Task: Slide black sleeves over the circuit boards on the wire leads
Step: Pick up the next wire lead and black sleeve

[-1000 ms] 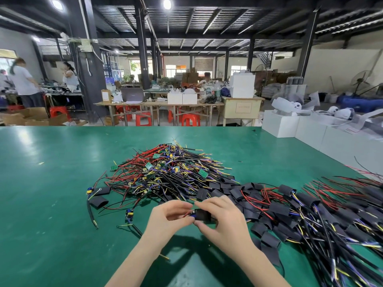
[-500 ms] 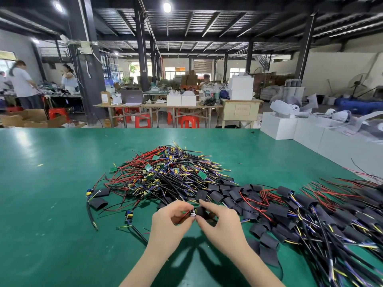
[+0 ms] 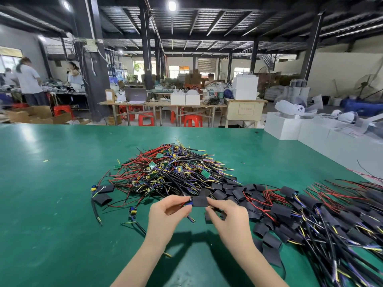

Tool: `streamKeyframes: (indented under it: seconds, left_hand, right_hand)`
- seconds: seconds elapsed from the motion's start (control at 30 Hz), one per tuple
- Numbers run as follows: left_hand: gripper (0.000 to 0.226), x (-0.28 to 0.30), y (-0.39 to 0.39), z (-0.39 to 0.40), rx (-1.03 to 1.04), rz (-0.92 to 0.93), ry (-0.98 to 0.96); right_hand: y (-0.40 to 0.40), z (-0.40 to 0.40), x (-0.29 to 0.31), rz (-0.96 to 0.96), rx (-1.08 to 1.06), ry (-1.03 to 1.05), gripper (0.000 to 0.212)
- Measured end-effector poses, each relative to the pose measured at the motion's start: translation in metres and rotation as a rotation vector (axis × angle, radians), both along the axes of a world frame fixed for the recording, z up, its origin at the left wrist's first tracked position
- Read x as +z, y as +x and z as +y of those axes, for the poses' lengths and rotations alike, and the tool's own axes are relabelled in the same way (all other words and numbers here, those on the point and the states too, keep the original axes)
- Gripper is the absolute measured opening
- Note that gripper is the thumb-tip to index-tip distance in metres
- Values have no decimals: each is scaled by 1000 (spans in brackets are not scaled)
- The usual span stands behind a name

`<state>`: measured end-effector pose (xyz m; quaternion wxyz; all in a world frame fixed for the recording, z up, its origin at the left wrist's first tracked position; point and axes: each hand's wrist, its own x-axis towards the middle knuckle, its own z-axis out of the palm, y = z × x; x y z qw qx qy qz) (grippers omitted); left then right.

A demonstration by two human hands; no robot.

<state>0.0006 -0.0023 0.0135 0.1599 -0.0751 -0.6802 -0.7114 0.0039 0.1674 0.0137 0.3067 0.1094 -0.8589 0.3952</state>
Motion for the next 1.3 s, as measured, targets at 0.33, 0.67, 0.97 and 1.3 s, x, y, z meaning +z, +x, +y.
streamKeyframes:
  seconds: [0.33, 0.67, 0.97, 1.3]
  left_hand:
    - [23, -4, 0, -1, -5, -23, -3]
    - [17, -1, -3, -3, -63, -96, 181]
    - [12, -4, -5, -4, -54, -225, 230]
    - [21, 3, -4, -7, -124, -127, -95]
  right_hand:
    - [0, -4, -5, 64, 20, 20, 24]
    - [-1, -3, 2, 104, 57, -87, 29]
    - [2, -3, 3, 158, 132, 2, 28]
    - [2, 11, 18, 266, 98, 17, 37]
